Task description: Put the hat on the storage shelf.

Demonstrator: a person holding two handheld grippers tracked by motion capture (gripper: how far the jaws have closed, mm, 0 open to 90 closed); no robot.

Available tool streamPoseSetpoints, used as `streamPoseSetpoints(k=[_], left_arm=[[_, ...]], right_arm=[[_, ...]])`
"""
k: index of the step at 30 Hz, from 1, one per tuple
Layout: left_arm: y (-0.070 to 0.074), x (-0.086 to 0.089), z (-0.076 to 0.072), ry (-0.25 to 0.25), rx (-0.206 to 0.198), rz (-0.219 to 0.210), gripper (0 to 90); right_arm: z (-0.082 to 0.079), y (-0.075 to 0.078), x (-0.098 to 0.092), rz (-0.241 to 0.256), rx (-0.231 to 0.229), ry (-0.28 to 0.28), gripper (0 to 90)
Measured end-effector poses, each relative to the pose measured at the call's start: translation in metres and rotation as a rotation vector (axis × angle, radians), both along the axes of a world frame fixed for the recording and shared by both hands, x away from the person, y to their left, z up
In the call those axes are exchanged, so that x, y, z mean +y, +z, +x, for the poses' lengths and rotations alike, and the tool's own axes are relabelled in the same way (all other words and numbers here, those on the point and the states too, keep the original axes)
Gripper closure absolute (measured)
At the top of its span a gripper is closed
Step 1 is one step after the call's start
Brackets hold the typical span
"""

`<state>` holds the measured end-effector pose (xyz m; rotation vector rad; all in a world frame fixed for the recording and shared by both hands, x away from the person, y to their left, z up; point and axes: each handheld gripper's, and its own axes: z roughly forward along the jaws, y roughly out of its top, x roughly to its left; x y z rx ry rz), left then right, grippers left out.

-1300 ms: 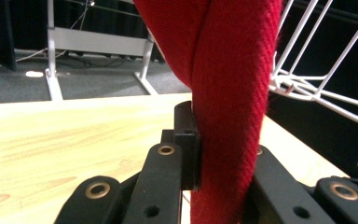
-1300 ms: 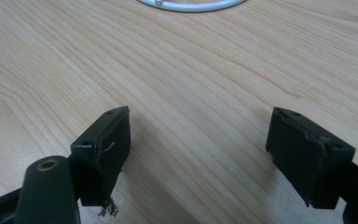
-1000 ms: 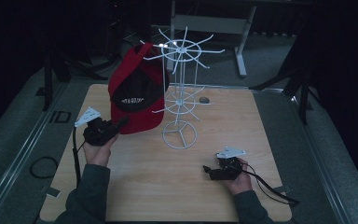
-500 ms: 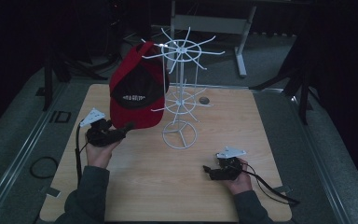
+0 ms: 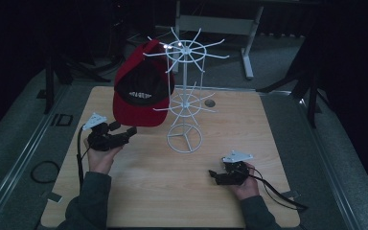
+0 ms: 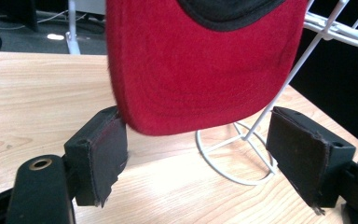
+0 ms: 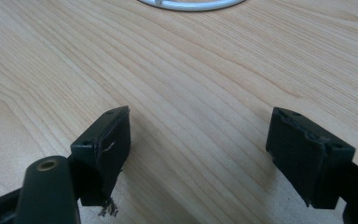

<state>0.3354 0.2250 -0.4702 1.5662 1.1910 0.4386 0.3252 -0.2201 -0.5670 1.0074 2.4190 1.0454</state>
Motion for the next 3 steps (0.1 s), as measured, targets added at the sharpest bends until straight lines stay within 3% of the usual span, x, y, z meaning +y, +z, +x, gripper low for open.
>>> streamPoseSetpoints(k=[3], left_arm=[[-0.0026,0.0017,0.0005,-0.005,0.008,-0.009,21.4]], right_arm=[[0.0000,0.0000,0.0000,0.000,0.000,-0.001,21.7]])
